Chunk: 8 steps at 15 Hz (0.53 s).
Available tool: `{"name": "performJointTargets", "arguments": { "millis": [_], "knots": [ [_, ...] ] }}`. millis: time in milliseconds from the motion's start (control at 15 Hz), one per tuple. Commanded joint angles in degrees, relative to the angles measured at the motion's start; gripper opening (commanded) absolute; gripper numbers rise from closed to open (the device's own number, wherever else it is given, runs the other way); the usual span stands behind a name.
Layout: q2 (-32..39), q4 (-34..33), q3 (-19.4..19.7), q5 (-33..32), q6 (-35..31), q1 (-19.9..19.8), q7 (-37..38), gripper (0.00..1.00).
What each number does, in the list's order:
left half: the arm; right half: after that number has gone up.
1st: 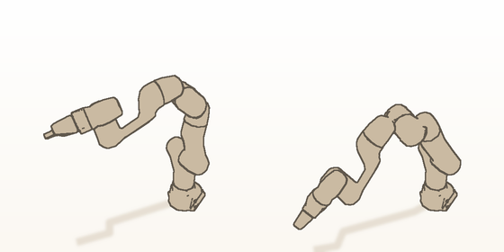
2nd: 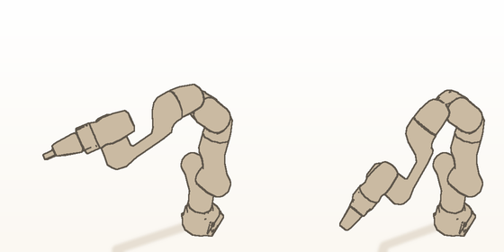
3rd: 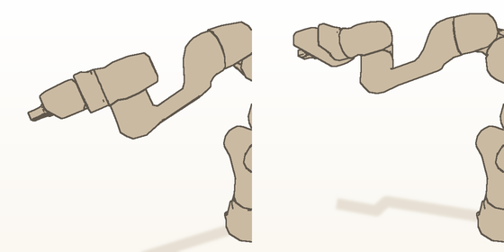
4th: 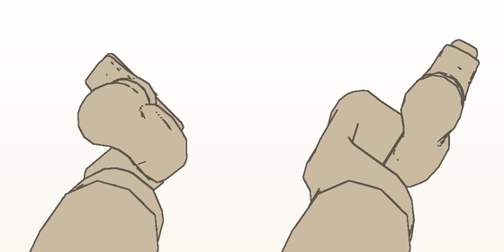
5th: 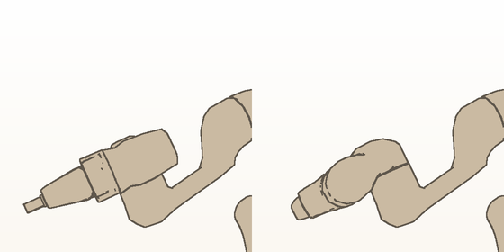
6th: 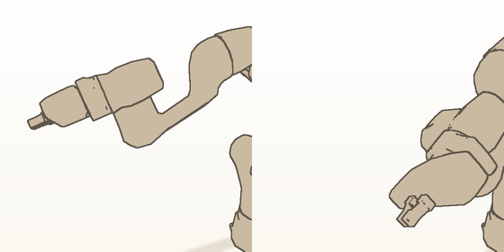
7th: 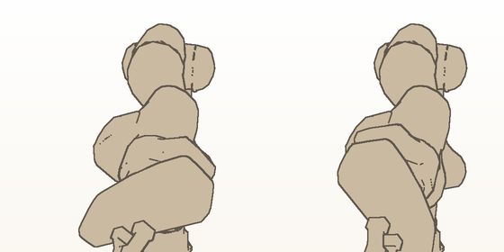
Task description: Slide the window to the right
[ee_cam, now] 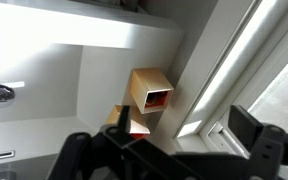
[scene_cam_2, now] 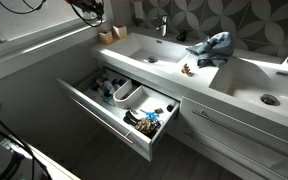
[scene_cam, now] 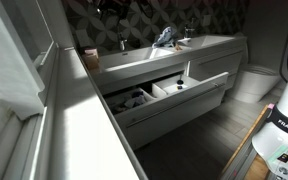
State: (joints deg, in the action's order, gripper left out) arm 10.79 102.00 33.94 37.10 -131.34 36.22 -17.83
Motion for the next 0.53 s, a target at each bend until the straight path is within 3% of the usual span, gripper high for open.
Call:
{"name": "performJointTargets", "arguments": {
  "millis": [0, 67, 267, 467],
  "knots": [
    [-13.17, 11.24, 1.98, -11.77, 4.48, 3.29, 10.1, 1.0],
    [-6.05, 5.14, -10.49, -8.2, 1.53, -9.33, 6.61, 1.0],
    [-7.9, 6.19, -18.53, -8.47, 2.14, -17.39, 6.76, 1.0],
    [-6.7, 5.84, -19.88, -8.74, 1.64, -18.46, 6.92, 1.0]
  ]
}}
